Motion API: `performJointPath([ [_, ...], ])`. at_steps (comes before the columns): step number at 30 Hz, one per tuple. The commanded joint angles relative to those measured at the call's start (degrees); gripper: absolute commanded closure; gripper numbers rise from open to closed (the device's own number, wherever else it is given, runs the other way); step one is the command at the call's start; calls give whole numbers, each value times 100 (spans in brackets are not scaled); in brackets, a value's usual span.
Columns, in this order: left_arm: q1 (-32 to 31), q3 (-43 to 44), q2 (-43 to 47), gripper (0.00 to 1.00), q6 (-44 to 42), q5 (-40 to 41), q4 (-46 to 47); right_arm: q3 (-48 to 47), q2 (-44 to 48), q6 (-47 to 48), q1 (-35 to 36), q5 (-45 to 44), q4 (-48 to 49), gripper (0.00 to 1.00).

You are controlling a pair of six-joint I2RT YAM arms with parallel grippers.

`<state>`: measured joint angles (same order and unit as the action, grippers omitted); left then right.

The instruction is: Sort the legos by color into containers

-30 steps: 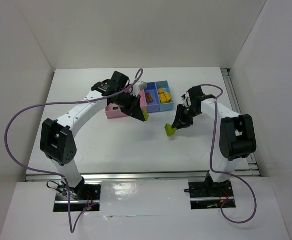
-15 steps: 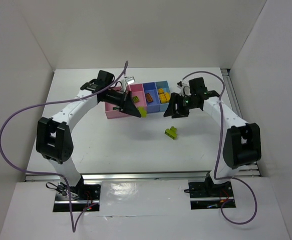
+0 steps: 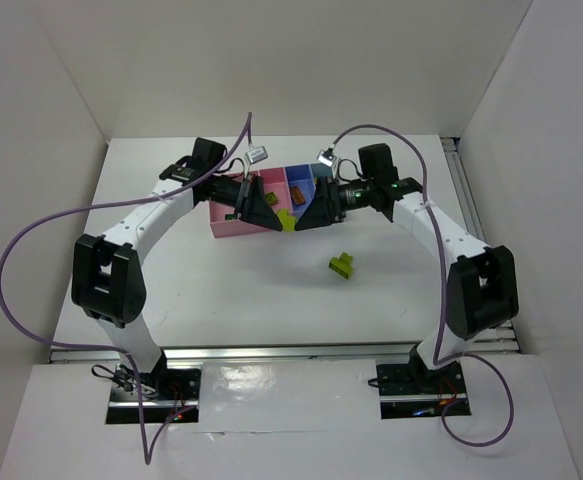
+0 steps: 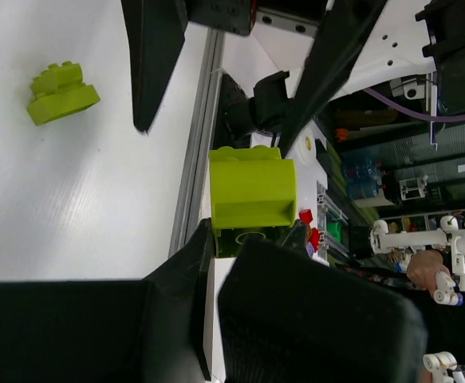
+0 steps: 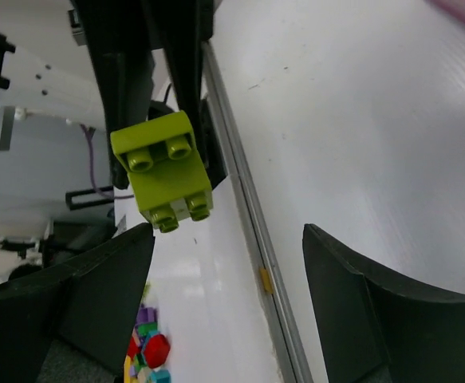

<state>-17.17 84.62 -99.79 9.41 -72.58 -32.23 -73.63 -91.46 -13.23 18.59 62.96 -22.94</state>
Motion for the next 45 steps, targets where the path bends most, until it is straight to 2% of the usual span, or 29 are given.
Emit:
performJointPath([
  [1, -6, 81, 126, 100, -1, -389, 226, -232, -82, -459, 163, 796, 1026, 18],
  [2, -6, 81, 126, 100, -1, -389, 226, -231, -143, -696, 223, 980, 1368, 20],
  [7, -6, -24, 231, 100, -1, -389, 278, -293, -258, -812, 400, 1034, 1591, 28],
  [8, -6, -24, 232, 100, -1, -389, 278, -293, -319, -865, 400, 1034, 1591, 33],
  [11, 46, -24, 232, 100, -1, -389, 278, -293, -320, -1022, 453, 1034, 1819, 42],
  [15, 47, -24, 232, 100, -1, -337, 278, -293, -320, -1023, 523, 982, 1819, 68],
  [16, 47, -24, 232, 100, -1, -336, 278, -293, -320, -1023, 523, 825, 1680, 78],
  [20, 230, -138, 284, 100, 52, 58, 278, -74, -171, -909, 287, 132, 1363, 86],
  [28, 943, -429, 276, 100, 369, 867, 437, 7, -65, -680, 101, -785, 817, 86],
  [31, 1058, -289, 127, 100, 632, 1771, 376, 6, -12, -733, 101, -1276, 817, 86],
  [32, 1058, -192, 65, 100, 728, 2783, 132, -64, -12, -785, 101, -1495, 652, 86],
  [34, 988, 219, -136, 100, 1080, 3930, -212, -213, -73, -734, 101, -2058, 458, 86],
  [35, 987, 404, -268, 100, 1211, 4953, -414, -266, -74, -733, 101, -2251, 387, 86],
  [36, 918, 572, -565, 100, 1325, 5190, -746, -327, -74, -733, 101, -2366, 387, 86],
  [39, 769, 977, -849, 100, 1388, 5710, -847, -469, -74, -628, 162, -2524, 273, 85],
  [45, 443, 1573, -1218, 100, 1388, 5738, -847, -880, -301, -505, 268, -3596, -342, 85],
])
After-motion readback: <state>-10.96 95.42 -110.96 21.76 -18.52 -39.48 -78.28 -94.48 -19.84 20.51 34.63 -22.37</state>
